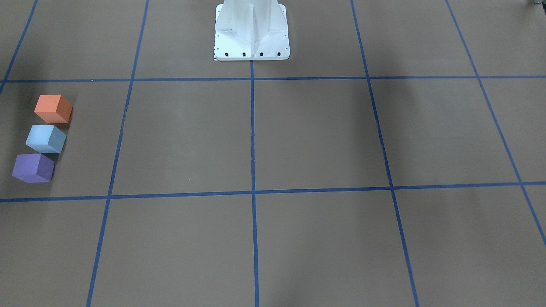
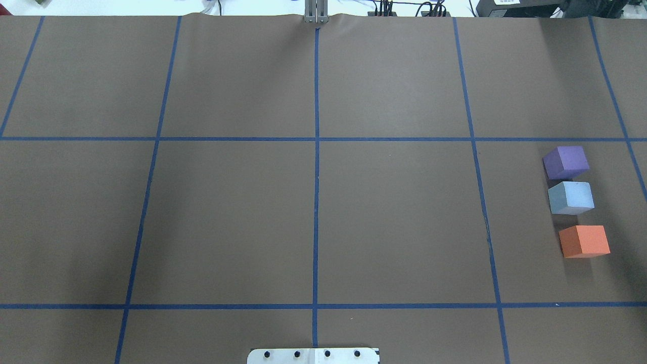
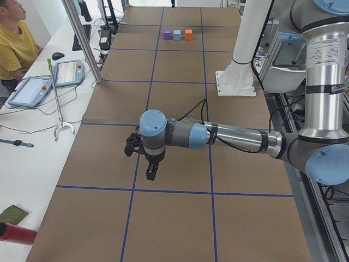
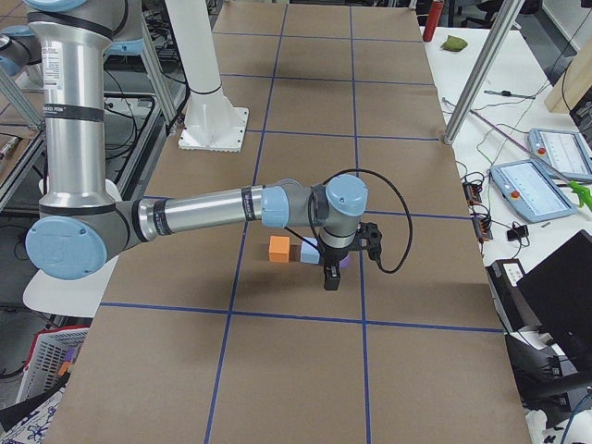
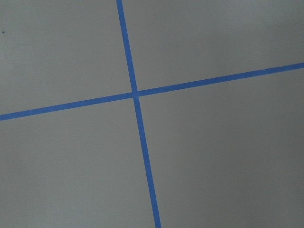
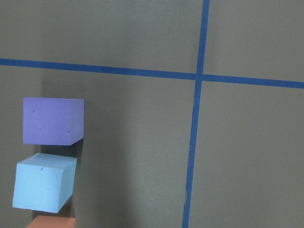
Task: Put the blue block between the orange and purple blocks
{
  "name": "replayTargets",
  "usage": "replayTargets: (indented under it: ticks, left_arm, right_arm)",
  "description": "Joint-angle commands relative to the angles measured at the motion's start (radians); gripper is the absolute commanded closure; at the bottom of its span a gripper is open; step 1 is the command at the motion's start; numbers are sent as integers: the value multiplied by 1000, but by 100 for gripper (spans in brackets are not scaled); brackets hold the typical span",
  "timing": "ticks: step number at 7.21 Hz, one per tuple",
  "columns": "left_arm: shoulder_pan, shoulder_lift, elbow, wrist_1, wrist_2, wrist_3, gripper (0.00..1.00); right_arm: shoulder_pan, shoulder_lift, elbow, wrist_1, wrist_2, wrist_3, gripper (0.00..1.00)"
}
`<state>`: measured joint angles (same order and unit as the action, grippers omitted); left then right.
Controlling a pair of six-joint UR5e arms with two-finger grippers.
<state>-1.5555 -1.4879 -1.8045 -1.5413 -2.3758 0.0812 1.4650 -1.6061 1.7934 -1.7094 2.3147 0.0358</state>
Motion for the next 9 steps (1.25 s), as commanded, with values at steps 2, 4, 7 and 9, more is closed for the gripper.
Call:
replayTargets:
  ticks: [2, 4, 7, 9]
  left_arm:
    - [-2, 8, -3, 3, 1, 0, 0]
    - [-2, 8, -10, 7, -5, 0, 0]
    - [-2, 8, -13, 7, -5, 0, 0]
    - [-2, 6, -16, 1, -6, 0, 0]
  right_arm:
    - [0, 3, -8, 16, 0, -1, 0]
    - [-2, 8, -9, 16, 0, 0, 0]
    - [0, 9, -2, 16, 2, 0, 0]
    - [0, 9, 0, 17, 2, 0, 0]
